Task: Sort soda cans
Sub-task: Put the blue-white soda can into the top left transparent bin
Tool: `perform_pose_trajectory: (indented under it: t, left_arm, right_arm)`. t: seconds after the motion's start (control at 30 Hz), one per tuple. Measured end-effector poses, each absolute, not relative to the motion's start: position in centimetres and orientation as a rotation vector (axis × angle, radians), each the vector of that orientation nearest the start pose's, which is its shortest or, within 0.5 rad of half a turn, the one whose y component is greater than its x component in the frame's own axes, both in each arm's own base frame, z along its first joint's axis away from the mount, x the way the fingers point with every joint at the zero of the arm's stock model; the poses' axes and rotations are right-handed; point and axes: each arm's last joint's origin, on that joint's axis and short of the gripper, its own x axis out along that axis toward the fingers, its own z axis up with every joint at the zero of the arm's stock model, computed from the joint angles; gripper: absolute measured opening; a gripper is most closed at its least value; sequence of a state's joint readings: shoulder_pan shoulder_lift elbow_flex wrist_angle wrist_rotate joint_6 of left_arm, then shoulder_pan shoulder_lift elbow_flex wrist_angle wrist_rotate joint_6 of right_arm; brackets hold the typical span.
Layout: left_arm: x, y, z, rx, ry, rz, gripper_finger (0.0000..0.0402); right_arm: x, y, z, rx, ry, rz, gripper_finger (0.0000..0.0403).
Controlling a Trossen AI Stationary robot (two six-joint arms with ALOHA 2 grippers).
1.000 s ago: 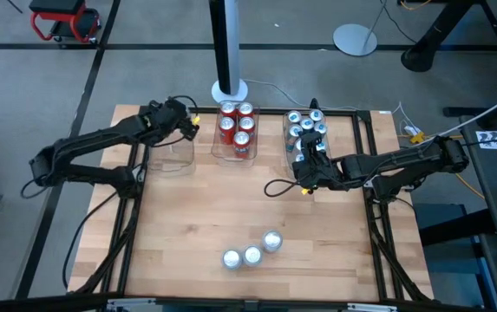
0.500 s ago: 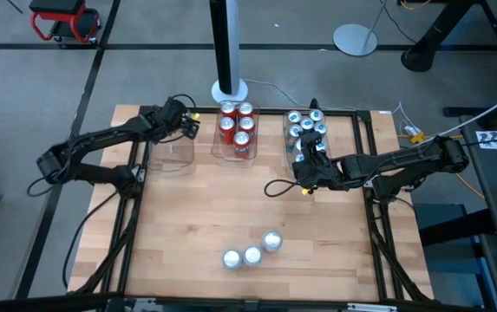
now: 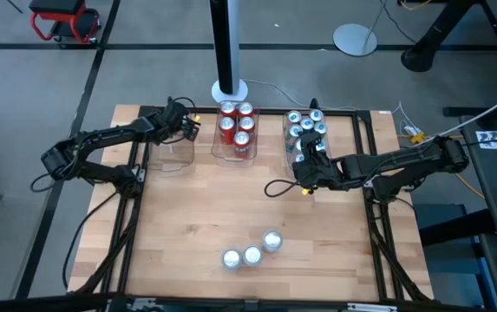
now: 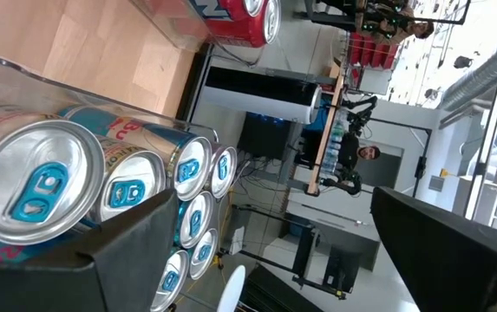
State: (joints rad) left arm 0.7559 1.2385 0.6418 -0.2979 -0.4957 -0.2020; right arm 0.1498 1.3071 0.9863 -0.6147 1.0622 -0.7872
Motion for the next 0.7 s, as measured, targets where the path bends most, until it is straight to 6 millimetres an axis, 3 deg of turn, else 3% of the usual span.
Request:
perform_pose_trajectory:
  t: [0.37,0.7]
  left_arm:
    - [15.6,16.6,20.0,-0.248,0.83,1.244,0.0352]
    - [15.3,15.7,26.4,-0.2,0.71,1.224,0.0353]
  right_arm:
    - [25.2,1.3,27.2,-1.244,1.125,-0.502,0.038]
    - [25.2,1.2,27.2,-1.244,1.125,-0.503,0.038]
